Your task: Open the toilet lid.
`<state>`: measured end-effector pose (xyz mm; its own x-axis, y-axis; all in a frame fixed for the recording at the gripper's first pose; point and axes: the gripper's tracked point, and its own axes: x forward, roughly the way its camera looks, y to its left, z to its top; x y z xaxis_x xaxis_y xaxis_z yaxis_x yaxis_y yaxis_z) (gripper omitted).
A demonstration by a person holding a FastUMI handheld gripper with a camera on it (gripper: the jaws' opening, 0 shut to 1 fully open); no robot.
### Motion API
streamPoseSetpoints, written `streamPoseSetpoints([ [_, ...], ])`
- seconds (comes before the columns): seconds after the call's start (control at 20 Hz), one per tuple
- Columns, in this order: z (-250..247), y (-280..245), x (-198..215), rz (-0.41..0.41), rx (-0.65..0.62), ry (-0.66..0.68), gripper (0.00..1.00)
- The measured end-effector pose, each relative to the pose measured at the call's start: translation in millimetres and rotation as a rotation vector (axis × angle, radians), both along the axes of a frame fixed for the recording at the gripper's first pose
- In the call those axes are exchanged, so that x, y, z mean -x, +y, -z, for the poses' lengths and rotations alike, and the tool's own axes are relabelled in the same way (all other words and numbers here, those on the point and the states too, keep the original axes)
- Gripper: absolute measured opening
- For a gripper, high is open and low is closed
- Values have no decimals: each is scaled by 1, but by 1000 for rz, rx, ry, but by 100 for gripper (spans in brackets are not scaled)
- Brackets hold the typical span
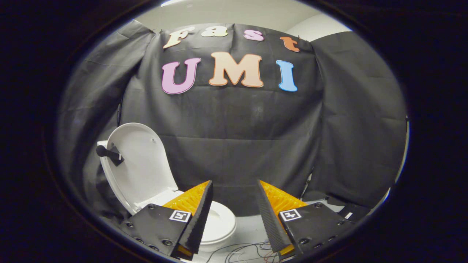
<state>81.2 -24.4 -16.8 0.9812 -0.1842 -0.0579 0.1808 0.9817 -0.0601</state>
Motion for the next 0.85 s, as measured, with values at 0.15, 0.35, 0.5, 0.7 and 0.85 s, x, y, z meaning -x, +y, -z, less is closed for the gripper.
streamPoseSetpoints([
  [0.15, 3, 0, -2, -16, -3, 6, 73],
  [0.35, -4, 1, -12, -35, -21, -23, 73],
  [0.5, -7, 8, -22, -58, -32, -32, 73],
  [0.7, 3, 15, -26, -70, -11, 26, 73],
  [0.85, 4, 21, -17, -92, 9, 36, 73],
])
